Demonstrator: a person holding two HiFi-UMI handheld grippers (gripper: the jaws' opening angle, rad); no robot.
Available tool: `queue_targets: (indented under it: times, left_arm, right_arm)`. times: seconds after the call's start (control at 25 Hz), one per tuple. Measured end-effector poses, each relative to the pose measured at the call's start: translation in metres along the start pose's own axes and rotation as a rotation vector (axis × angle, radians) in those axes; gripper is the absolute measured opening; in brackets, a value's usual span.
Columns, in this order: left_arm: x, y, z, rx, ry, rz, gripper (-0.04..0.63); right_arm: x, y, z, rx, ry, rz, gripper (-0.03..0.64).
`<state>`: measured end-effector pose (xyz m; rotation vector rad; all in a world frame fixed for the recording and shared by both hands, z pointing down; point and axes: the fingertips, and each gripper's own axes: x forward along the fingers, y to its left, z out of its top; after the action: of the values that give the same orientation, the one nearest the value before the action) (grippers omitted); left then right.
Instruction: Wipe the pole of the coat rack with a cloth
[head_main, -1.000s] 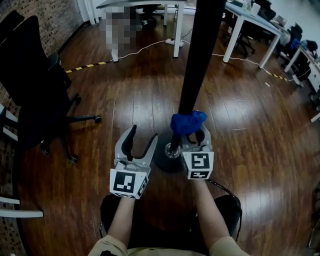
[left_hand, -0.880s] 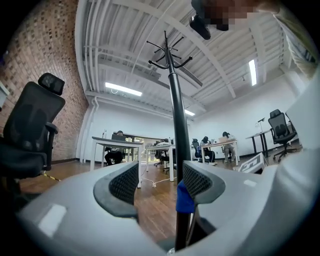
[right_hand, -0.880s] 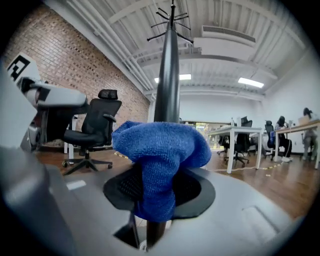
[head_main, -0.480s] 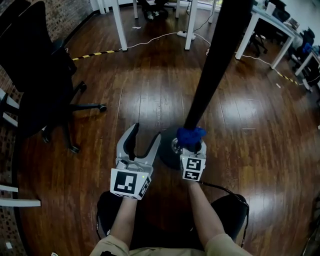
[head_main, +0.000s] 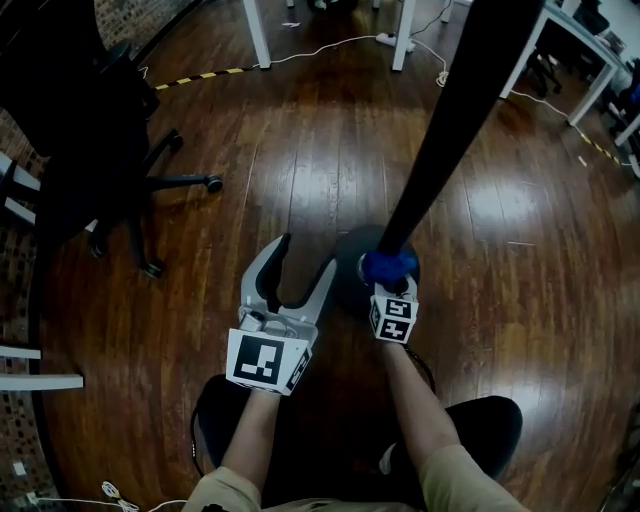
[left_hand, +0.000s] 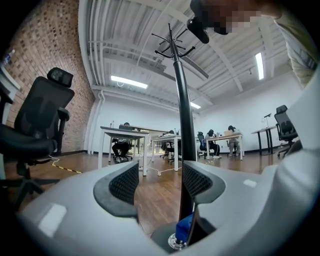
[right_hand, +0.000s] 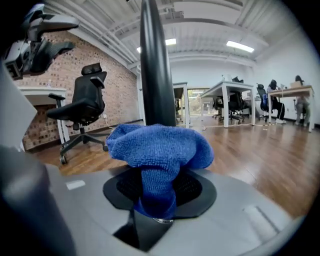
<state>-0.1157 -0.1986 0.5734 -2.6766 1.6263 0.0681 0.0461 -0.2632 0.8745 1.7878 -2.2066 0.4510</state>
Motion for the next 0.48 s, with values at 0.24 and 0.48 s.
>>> queue_targets:
  times: [0.24, 0.48]
  left_arm:
    - [-0.003, 0.004, -0.019, -0.018, 0.028, 0.02, 0.256]
    - [0.008, -0.001, -0.017, -0.047, 0.007, 0.023, 0.256]
  right_arm:
    - [0.031, 0.0, -0.084, 0.053, 0.211, 0.022, 0.15]
    - [0.054, -0.016, -0.132, 0.073, 0.455, 0.135, 0.152]
